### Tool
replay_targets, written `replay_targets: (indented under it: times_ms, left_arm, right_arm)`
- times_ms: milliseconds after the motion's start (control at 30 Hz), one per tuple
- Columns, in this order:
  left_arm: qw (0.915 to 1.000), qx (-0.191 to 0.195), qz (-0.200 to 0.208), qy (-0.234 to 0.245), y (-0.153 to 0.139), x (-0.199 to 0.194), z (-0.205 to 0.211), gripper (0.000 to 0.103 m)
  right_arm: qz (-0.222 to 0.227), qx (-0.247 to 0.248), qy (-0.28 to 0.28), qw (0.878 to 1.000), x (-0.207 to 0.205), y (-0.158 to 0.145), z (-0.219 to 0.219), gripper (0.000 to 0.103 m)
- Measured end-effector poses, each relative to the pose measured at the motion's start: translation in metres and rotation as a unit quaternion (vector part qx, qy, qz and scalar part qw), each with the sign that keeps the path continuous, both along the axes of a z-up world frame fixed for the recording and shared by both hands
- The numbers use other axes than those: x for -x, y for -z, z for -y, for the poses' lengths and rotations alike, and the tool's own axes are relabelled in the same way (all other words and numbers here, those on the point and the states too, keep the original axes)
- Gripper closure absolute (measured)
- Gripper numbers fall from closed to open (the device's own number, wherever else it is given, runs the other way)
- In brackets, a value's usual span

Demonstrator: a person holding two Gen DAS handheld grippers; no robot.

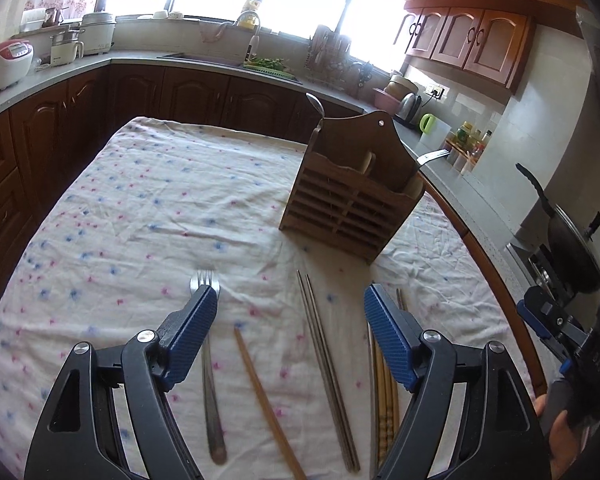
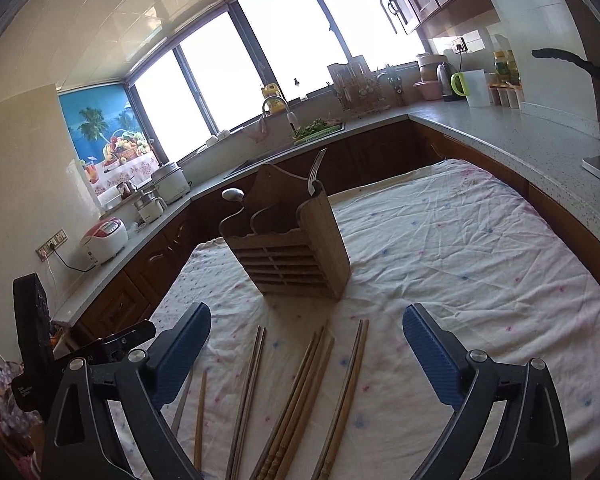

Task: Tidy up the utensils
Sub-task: 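Move both open tools back over the chopsticks on the table, then close the left tool on steel chopsticks while the right tool grasps wooden chopsticks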

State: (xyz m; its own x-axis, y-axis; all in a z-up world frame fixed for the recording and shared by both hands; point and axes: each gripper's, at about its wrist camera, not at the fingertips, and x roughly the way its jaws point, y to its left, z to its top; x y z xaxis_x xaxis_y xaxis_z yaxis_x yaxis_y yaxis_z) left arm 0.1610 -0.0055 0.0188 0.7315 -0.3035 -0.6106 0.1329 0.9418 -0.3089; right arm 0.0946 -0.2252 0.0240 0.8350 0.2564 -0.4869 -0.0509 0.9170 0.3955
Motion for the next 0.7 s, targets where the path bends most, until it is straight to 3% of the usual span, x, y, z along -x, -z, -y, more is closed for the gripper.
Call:
replay_targets:
  times_ms: [233, 533, 633, 700]
  left_arm:
    - [0.9998, -0.012, -0.017, 0.001, 0.014, 0.02, 0.002, 0.025]
    - [0.9992, -0.023, -0.033, 0.006, 0.018, 0.012, 0.008, 0.025]
    - [0.9989, -0.02, -0.041, 0.011, 0.02, 0.006, 0.01, 0.029]
    - [0.9983, -0.018, -0.052, 0.017, 0.023, -0.001, 0.013, 0.04]
  right_arm:
    - [-0.028, 0.01, -0.007, 1.0, 0.021, 0.02, -0.008, 0.005]
    - [-0.034, 0.017, -0.005, 0.999, 0.017, 0.024, -0.009, 0.006]
    - [-0.036, 0.019, -0.008, 0.999, 0.011, 0.025, -0.01, 0.013]
    - [-0.045, 0.016, -0.011, 0.999, 0.005, 0.028, -0.01, 0.023]
